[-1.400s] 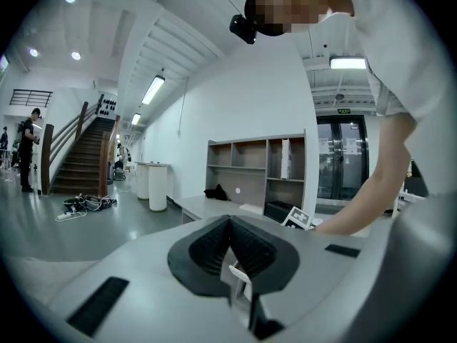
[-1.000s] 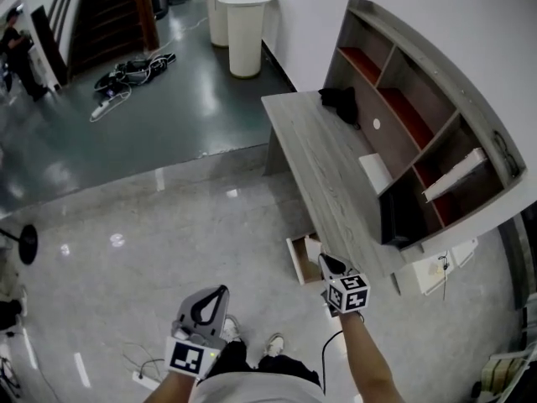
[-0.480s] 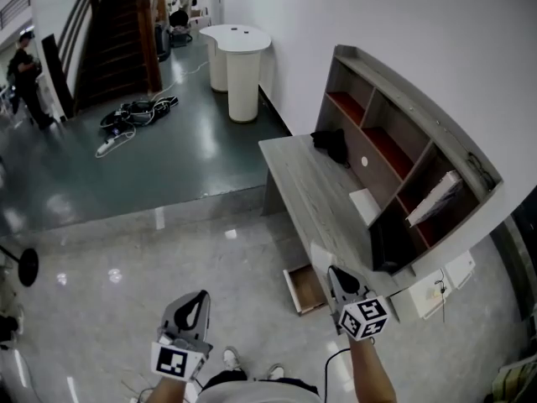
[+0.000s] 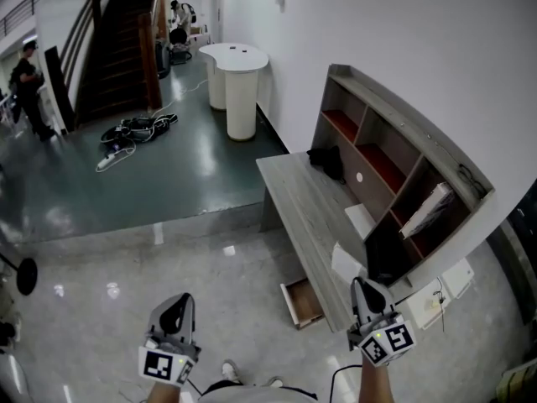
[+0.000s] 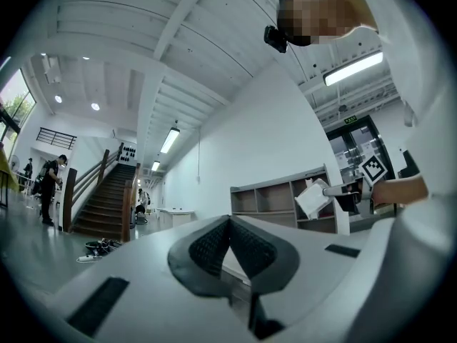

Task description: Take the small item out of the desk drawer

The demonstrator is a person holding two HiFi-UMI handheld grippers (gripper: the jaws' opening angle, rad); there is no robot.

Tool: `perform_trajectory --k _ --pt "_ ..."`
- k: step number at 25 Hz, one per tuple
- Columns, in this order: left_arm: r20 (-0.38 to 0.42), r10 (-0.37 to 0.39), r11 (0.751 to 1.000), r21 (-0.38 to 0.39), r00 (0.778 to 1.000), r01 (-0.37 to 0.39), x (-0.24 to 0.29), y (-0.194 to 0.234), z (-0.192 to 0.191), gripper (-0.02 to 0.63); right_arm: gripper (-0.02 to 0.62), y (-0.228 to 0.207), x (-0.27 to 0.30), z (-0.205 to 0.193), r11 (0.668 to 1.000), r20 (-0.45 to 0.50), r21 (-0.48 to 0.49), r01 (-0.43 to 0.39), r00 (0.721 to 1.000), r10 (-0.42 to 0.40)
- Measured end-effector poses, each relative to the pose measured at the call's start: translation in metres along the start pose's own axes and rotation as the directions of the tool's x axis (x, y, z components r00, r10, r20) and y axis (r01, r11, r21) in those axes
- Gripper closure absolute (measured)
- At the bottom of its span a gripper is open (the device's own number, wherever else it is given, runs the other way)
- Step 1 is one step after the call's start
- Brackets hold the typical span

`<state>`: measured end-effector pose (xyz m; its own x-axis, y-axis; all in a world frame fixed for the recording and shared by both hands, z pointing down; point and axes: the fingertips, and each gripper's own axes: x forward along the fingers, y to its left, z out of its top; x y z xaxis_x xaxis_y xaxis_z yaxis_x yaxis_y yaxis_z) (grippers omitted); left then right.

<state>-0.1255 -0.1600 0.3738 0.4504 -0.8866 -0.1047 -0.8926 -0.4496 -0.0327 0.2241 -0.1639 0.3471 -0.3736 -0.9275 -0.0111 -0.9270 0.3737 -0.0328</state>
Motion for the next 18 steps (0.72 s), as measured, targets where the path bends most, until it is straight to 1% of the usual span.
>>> perform_trajectory --k 2,5,10,14,18 --pt "0.021 0.024 1.0 -0.01 0.999 -0.024 -0.003 0.007 0.006 0.589 0.568 -0.003 -0.013 0.012 1.0 0.029 -0.008 0.021 0.999 -0.02" --pt "0.028 0.053 0.998 -0.026 0.998 -0.053 -0.008 0.014 0.011 0.589 0.568 -0.006 -0.036 0.025 0.998 0.062 -0.012 0.064 0.996 -0.063" --pt "0.035 0.097 0.994 -0.055 0.995 -0.095 -0.019 0.022 0.012 0.589 0.568 -0.01 -0.067 0.028 0.991 0.077 0.0 0.132 0.988 -0.132" --pt "0.03 0.106 0.992 -0.065 0.994 -0.104 -0.02 0.025 0.01 0.589 0.568 -0.01 -0.074 0.031 0.989 0.08 -0.009 0.145 0.986 -0.143" --pt "0.037 0.096 0.994 -0.062 0.995 -0.094 -0.016 0.023 0.012 0.589 0.571 -0.005 -0.071 0.029 0.99 0.077 -0.03 0.139 0.988 -0.137"
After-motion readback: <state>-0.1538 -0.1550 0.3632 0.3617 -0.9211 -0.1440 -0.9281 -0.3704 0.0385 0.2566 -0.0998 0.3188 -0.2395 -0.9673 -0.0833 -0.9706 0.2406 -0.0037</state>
